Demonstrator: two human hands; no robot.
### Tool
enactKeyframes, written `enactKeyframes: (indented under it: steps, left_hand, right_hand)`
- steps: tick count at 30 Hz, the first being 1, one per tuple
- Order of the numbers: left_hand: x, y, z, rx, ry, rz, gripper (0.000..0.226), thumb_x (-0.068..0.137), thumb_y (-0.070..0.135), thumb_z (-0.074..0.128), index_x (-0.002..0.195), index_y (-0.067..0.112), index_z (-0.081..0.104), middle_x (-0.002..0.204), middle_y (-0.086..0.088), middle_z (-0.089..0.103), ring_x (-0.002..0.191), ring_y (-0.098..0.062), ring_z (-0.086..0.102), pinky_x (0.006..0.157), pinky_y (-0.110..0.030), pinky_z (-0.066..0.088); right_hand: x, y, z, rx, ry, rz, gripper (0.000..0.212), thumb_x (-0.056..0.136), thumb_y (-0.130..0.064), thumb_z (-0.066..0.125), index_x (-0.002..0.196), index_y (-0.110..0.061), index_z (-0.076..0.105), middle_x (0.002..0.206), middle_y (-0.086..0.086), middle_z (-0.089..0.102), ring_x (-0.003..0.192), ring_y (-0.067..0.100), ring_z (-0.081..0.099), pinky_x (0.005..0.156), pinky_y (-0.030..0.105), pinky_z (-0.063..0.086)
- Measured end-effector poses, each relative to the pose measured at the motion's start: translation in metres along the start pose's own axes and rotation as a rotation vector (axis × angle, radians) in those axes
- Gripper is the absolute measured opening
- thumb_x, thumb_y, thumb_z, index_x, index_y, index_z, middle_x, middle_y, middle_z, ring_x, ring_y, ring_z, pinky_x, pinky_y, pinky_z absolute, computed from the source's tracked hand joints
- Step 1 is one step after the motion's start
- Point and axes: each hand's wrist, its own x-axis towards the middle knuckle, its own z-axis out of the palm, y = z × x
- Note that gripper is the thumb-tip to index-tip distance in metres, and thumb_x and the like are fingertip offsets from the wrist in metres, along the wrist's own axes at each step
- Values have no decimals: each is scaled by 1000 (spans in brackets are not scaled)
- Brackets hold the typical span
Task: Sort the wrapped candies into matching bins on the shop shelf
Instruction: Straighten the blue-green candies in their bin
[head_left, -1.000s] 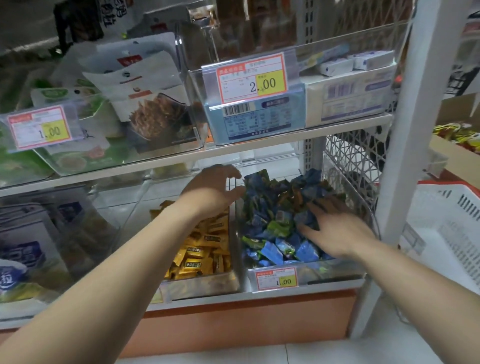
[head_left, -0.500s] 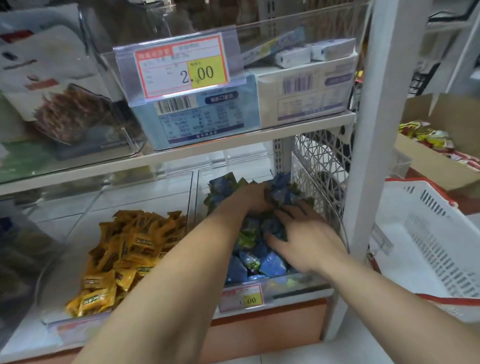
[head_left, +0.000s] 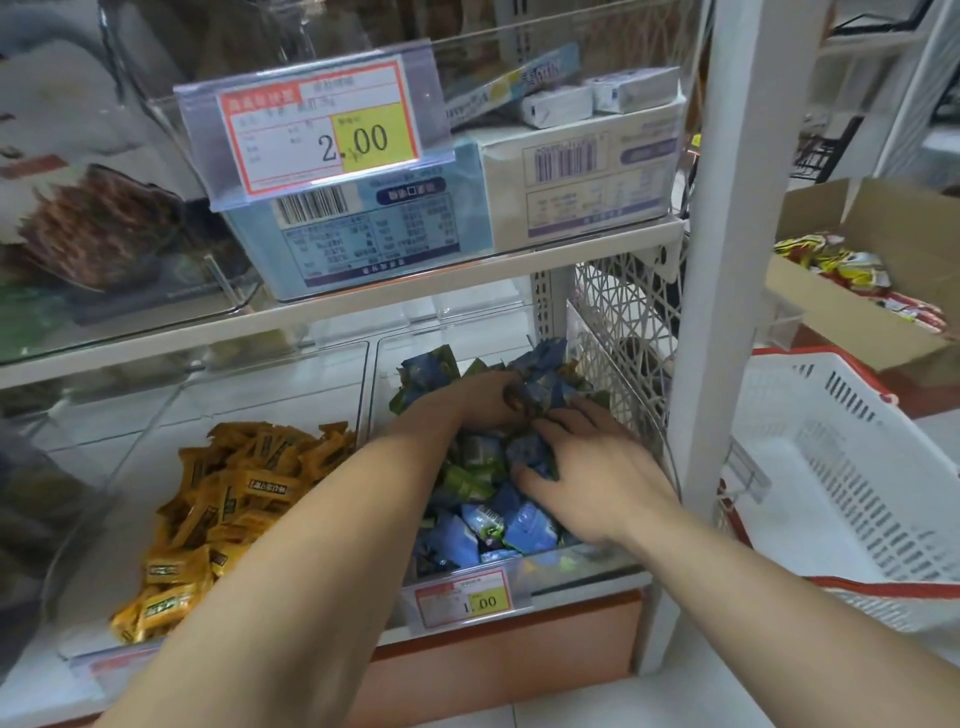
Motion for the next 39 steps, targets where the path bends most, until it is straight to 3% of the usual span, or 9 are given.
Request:
enactKeyframes:
  steps: [4,9,14,20,23,28,31,35,39]
  left_hand:
    - [-4,-2,-8,-98,71,11,31,86,24,74,115,18,64,109,2,59,97,-14,56,81,-25,41]
    - [-20,-2,-28,-348,325,-32,33,77,31,83,104,17,70,107,2,66,96,-14,62,82,-26,52]
    - [-52,5,-41,-540,495,-45,28,84,36,77,106,22,67,92,12,62,78,-2,61,51,-7,42]
    - [-86,9,-35,-701,544,-15,30,85,34,77,109,19,67,109,0,70,91,-11,69,73,-16,53]
    - [-98,12,-31,-785,509,-38,30,85,35,77,110,22,67,110,-1,71,92,-14,71,80,-27,58]
    - [-113,22,-17,-976,470,-67,29,91,25,71,117,11,66,113,-12,70,102,-30,69,94,-51,54]
    - [-121,29,-11,-1092,423,-78,29,96,19,64,120,2,62,116,-21,68,108,-38,65,98,-53,52]
    - [-134,32,-11,-1223,340,-32,18,99,16,58,108,1,64,105,-21,70,97,-32,67,87,-41,55]
    - [-139,26,-5,-1083,407,-9,21,94,18,66,110,5,64,116,-22,68,111,-38,64,101,-54,49]
  right_hand:
    - [-1,0,1,3,21,-6,63,89,-67,40,139,-30,50,150,-7,45,148,20,22,114,41,35]
    - [-1,-1,1,-3,34,-3,64,89,-67,40,139,-29,51,149,-7,46,148,20,23,115,41,34]
    - [-2,-4,-5,23,26,-4,65,89,-65,47,142,-27,48,148,-3,46,144,22,31,111,39,38]
    - [-5,-17,-23,127,234,53,63,88,-51,59,143,-24,44,137,6,53,124,31,50,94,39,50]
    - [-1,-27,-28,354,353,73,64,90,-41,60,149,-28,37,130,9,59,110,33,58,86,38,50]
    - [8,-39,-26,766,225,77,68,96,-32,63,155,-32,29,127,-1,65,117,20,59,79,19,43]
    - [9,-43,-24,822,269,59,44,93,-24,68,134,-29,52,96,-15,65,93,12,65,62,4,42]
    - [7,-47,-21,790,327,79,26,85,-28,77,101,-30,56,83,-13,65,73,-4,60,56,5,41]
    - [5,-52,-20,758,318,76,24,81,-30,80,92,-30,60,71,-9,67,61,-5,61,52,8,40]
